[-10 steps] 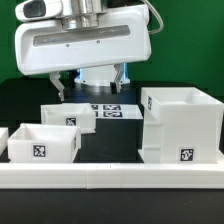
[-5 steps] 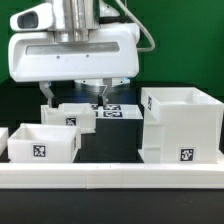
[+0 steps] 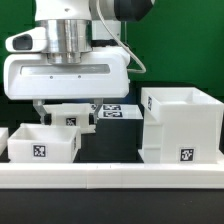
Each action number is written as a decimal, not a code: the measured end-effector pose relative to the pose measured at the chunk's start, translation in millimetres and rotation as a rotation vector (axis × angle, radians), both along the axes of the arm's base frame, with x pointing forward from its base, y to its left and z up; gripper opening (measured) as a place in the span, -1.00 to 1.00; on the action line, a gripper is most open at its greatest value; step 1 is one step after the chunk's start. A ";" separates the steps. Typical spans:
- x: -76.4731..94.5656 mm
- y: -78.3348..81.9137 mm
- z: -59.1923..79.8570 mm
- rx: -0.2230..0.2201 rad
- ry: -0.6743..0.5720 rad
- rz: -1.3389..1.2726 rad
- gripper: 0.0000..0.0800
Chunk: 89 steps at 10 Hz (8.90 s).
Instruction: Assemble drawer
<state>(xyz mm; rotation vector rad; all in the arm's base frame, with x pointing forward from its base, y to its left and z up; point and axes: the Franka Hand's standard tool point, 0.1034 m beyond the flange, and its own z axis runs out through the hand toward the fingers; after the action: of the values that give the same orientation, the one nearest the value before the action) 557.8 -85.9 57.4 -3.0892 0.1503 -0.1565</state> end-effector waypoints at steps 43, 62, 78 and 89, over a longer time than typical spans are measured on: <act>-33.4 18.3 -42.8 -0.173 -0.006 1.067 -0.90; -30.0 51.8 -41.4 -0.190 0.064 1.560 -0.90; -33.9 20.4 -43.7 -0.129 0.033 1.589 -0.90; -34.2 28.9 -45.6 -0.053 -0.033 1.609 -0.90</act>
Offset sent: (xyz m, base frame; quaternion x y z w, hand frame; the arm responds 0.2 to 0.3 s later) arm -0.0180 0.0011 -0.0367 -0.0223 0.0312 -0.0029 0.9993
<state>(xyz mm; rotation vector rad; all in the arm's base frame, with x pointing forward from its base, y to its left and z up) 523.6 -57.0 11.8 -2.2392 -2.1179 -0.1067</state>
